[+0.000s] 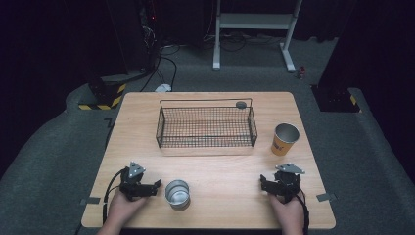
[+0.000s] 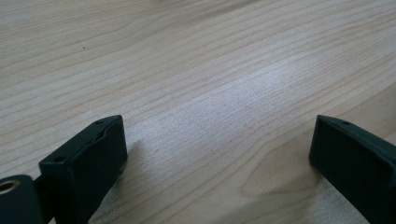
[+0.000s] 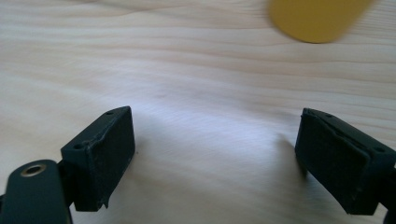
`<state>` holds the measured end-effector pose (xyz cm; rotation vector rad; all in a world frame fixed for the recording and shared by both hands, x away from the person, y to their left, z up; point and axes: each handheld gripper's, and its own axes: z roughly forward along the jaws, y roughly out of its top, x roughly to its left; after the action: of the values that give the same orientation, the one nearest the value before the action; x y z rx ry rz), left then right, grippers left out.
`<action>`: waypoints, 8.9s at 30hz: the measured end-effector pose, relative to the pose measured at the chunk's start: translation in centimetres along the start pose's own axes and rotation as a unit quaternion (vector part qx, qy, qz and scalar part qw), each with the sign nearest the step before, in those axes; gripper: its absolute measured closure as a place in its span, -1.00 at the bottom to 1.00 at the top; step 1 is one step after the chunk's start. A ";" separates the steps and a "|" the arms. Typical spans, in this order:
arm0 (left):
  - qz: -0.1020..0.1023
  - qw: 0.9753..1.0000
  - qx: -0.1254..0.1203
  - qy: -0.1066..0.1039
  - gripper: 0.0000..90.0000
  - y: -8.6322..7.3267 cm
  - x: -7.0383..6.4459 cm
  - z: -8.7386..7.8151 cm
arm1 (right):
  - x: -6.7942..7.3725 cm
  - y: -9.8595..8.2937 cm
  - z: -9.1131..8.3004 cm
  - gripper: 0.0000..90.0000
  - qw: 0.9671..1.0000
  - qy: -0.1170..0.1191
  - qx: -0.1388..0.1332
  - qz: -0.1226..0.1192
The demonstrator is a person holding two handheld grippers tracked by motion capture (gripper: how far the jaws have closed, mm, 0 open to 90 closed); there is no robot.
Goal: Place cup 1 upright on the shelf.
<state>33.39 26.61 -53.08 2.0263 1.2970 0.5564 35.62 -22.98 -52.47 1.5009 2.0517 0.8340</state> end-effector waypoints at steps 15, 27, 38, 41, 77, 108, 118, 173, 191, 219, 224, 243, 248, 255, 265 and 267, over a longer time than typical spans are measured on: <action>0.006 1.000 0.005 -0.004 -0.94 0.1 0.0 0.1 | 0.3 0.0 0.0 -0.75 1.000 0.021 0.001 -0.020; -0.001 1.000 0.009 0.002 -1.00 0.1 0.0 0.1 | 0.3 0.0 0.0 -0.74 1.000 0.020 0.001 -0.020; -0.002 1.000 0.010 -0.002 -1.00 0.2 0.2 0.1 | 0.2 0.1 0.1 -0.73 1.000 0.021 0.000 -0.020; -0.013 1.000 -0.001 -0.007 -1.00 0.2 0.5 -0.2 | 0.3 0.1 0.1 -0.73 1.000 0.021 0.001 -0.019; -0.008 1.000 0.007 0.005 -0.99 -0.1 1.5 -0.6 | -1.9 0.8 -2.5 -0.72 0.996 -0.018 -0.085 0.006; -0.005 1.000 0.010 0.008 -1.00 -0.5 1.1 -0.5 | -3.7 2.7 -2.8 -0.71 0.994 -0.032 -0.098 0.027; -0.006 1.000 0.010 0.008 -1.00 -0.5 1.1 -0.5 | -4.0 3.9 -2.4 -0.73 0.994 -0.047 -0.092 0.037; -0.005 1.000 0.010 0.006 -1.00 -0.4 1.1 -0.4 | -5.7 7.9 1.7 -0.76 0.990 -0.061 -0.106 0.066; -0.005 1.000 0.010 0.006 -1.00 -0.4 1.1 -0.4 | -5.8 8.8 2.5 -0.75 0.989 -0.058 -0.116 0.072; -0.006 1.000 0.010 0.007 -0.99 -0.5 1.1 -0.5 | -4.6 9.0 1.1 -0.69 0.989 -0.045 -0.134 0.044; -0.006 1.000 0.010 0.007 -0.99 -0.5 1.1 -0.5 | -3.8 8.5 0.3 -0.69 0.988 -0.039 -0.145 0.040; -0.004 1.000 0.009 0.007 -0.99 -0.5 1.1 -0.5 | -0.8 6.0 -1.6 -0.69 0.986 -0.032 -0.160 0.011; -0.004 1.000 0.009 0.007 -0.99 -0.5 1.1 -0.5 | 0.1 5.8 -2.0 -0.69 0.985 -0.033 -0.167 0.003; -0.004 1.000 0.009 0.007 -0.99 -0.5 1.1 -0.5 | 1.1 5.4 -2.1 -0.69 0.984 -0.021 -0.178 -0.003; -0.002 1.000 0.009 0.007 -0.99 -0.4 1.1 -0.5 | 2.3 5.2 -2.1 -0.69 0.983 -0.008 -0.180 -0.014; -0.002 1.000 0.009 0.007 -0.99 -0.5 1.1 -0.5 | 2.5 5.2 -2.1 -0.68 0.984 -0.005 -0.180 -0.013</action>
<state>33.27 27.90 -53.09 2.0369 1.3198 0.5603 37.01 -19.90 -47.33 1.2726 1.7886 1.1151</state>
